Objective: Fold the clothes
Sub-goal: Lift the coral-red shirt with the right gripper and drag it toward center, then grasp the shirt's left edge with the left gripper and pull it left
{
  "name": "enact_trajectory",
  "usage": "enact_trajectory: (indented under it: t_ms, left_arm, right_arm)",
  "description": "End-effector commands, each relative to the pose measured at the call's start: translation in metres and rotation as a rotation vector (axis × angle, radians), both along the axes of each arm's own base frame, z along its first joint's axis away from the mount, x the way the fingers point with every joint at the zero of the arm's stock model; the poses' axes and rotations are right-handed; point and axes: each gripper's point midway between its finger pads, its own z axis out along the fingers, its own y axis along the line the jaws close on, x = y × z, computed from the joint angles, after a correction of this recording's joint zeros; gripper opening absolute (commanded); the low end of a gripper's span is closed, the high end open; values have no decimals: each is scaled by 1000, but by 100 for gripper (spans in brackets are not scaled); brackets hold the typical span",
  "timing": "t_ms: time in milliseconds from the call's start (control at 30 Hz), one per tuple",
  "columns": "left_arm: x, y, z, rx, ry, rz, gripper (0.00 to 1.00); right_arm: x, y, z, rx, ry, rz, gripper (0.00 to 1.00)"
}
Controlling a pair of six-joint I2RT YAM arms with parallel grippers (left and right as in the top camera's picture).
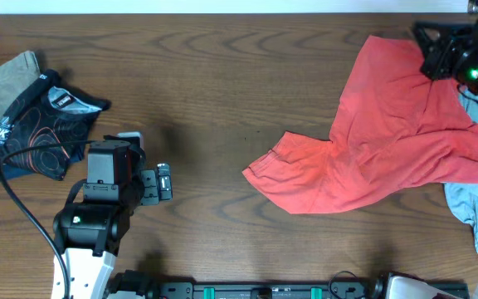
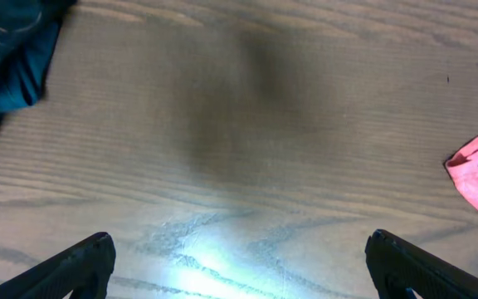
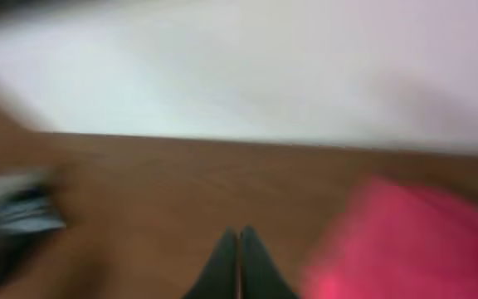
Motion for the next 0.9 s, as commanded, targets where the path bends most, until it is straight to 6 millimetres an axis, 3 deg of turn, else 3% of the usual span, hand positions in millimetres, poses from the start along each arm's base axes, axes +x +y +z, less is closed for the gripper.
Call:
enact_trajectory:
  t_ms: [0, 67, 133, 333, 467, 633, 867]
  left_arm:
    - [3, 1, 8, -6, -20, 13, 98]
    - [4, 1, 8, -6, -21, 13, 98]
    - [4, 1, 8, -7, -25, 13, 98]
    - [10, 0, 12, -70, -51, 101, 98]
    - [15, -5, 16, -184, -70, 207, 98]
    - [22, -41, 15, -404, -23, 163, 98]
    - [24, -70, -21, -527, 185, 179, 98]
  right_arm:
    - [-30, -117, -18, -481, 171, -550, 26]
    - [-55, -141, -24, -539, 257, -707, 55]
    - [-69, -145, -34, -544, 326, -737, 70]
    - [-92, -86, -92, -327, 558, -445, 97]
    - [-119, -73, -120, -262, 709, -420, 99]
    - [-142, -78, -147, -268, 833, -432, 99]
    - [-156, -90, -166, -213, 903, -500, 99]
